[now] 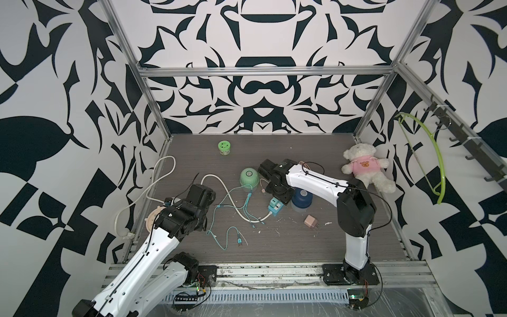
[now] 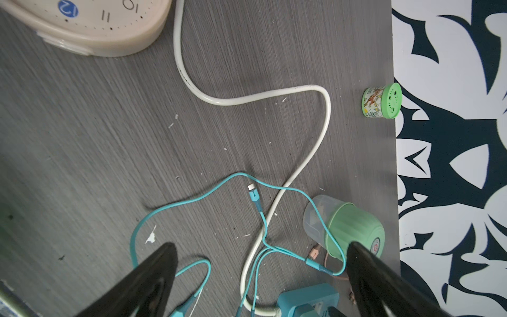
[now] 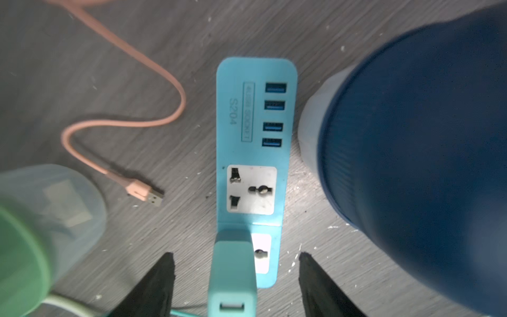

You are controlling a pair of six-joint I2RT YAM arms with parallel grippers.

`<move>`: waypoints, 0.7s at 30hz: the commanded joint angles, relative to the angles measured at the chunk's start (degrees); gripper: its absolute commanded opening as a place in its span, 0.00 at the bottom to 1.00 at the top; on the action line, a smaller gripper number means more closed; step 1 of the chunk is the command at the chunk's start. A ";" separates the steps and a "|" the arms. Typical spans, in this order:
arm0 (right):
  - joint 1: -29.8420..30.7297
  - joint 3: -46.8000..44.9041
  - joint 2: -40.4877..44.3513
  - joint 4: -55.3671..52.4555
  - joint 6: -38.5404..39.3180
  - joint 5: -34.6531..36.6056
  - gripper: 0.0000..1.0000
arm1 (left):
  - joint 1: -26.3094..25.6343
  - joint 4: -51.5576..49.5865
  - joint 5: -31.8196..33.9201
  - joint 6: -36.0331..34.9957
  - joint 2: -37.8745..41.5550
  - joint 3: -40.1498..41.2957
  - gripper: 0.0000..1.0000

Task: Charge the cordless meat grinders
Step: Insert the plug into the socket, then pick up the charging cable from the center of the board.

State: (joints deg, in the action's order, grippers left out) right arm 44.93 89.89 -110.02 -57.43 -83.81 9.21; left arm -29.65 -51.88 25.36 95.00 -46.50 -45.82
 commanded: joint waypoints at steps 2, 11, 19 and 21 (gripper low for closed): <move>-0.19 -0.99 3.90 -0.85 2.89 -0.68 0.73 | -0.01 -1.86 1.60 -1.59 0.86 -0.32 1.00; -0.19 -8.39 19.79 5.46 17.80 6.67 0.83 | -0.05 4.87 0.71 -14.55 2.33 -0.33 1.00; -2.79 -22.96 35.58 15.69 39.83 0.74 0.62 | 0.06 14.17 -5.41 -28.03 -0.59 -0.60 1.00; -3.05 -21.99 34.61 12.85 44.12 -1.73 0.57 | 0.14 15.28 -7.44 -30.24 -2.72 -1.39 0.99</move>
State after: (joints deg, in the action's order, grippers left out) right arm 42.30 67.83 -73.95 -44.27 -50.15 10.50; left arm -29.65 -39.99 21.54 71.46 -47.13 -45.87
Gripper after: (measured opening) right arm 0.577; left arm 0.995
